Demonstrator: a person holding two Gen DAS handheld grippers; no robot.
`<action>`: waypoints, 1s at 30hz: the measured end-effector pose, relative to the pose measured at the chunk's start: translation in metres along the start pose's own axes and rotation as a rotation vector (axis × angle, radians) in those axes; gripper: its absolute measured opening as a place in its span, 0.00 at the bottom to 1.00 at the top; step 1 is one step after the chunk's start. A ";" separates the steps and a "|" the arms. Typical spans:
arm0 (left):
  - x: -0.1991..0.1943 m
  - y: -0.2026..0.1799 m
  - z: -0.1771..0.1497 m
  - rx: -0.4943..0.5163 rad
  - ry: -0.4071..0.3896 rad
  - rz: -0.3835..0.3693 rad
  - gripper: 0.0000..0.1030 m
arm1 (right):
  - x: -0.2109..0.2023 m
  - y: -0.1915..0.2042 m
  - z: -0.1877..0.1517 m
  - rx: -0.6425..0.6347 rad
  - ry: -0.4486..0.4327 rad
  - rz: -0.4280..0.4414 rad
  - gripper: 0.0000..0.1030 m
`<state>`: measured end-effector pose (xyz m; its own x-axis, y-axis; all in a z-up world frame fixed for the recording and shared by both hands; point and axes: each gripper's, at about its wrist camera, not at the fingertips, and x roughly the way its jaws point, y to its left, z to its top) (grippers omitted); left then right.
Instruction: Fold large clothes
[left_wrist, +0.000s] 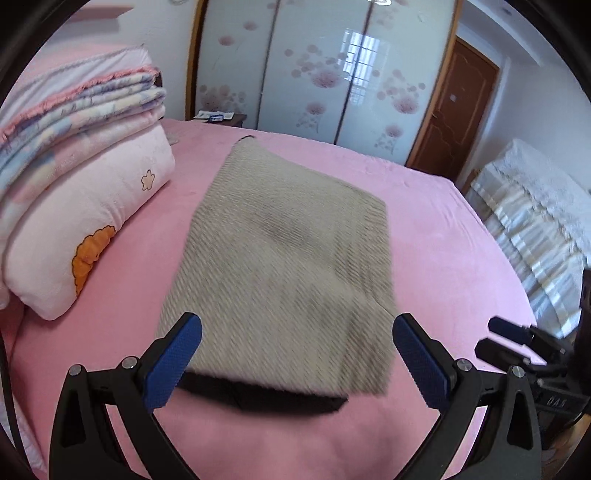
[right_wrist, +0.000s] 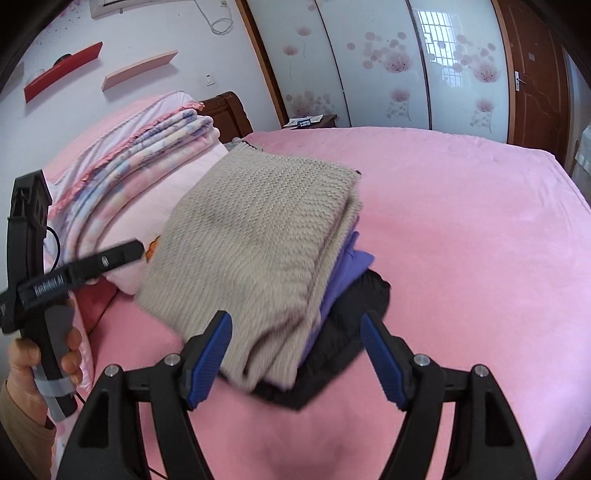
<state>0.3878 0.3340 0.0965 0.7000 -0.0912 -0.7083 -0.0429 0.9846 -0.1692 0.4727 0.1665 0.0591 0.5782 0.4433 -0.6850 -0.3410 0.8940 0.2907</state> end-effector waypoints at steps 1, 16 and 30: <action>-0.012 -0.013 -0.008 0.016 0.000 0.001 1.00 | -0.014 0.000 -0.005 -0.001 -0.003 -0.006 0.71; -0.203 -0.209 -0.142 0.136 -0.074 -0.068 1.00 | -0.240 -0.012 -0.127 -0.012 -0.043 -0.136 0.71; -0.275 -0.297 -0.243 0.119 -0.125 -0.033 1.00 | -0.348 -0.061 -0.230 0.083 -0.100 -0.191 0.71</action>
<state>0.0352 0.0301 0.1754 0.7830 -0.1117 -0.6119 0.0607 0.9928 -0.1035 0.1217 -0.0571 0.1258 0.6986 0.2664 -0.6640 -0.1588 0.9627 0.2192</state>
